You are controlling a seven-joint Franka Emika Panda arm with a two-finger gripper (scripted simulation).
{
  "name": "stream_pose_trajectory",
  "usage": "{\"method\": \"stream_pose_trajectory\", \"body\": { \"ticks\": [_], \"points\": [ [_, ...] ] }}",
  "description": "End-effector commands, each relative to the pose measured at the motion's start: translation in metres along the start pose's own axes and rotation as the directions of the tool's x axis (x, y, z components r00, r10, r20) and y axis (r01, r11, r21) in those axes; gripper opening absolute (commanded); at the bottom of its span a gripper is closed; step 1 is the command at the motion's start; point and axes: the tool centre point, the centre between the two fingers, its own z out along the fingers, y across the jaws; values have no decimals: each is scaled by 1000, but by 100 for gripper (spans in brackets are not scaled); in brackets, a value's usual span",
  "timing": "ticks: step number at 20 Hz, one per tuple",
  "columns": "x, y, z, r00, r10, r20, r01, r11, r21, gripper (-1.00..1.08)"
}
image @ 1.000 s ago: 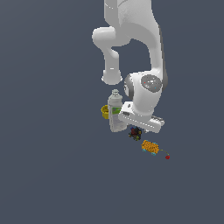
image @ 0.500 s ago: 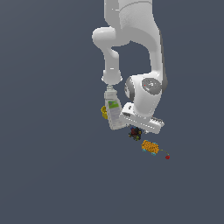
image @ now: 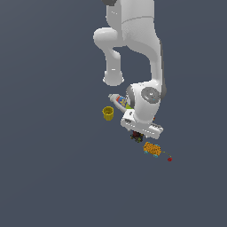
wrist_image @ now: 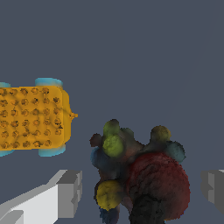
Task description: Pick up a designated object from a clutter of objects.
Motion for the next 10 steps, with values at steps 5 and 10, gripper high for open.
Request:
{"method": "stream_pose_trajectory", "body": {
  "ticks": [5,10],
  "points": [
    [1,-1,13,1000,1,-1,-1,1000,1,100],
    [1,-1,13,1000,1,-1,-1,1000,1,-100]
  ]
}}
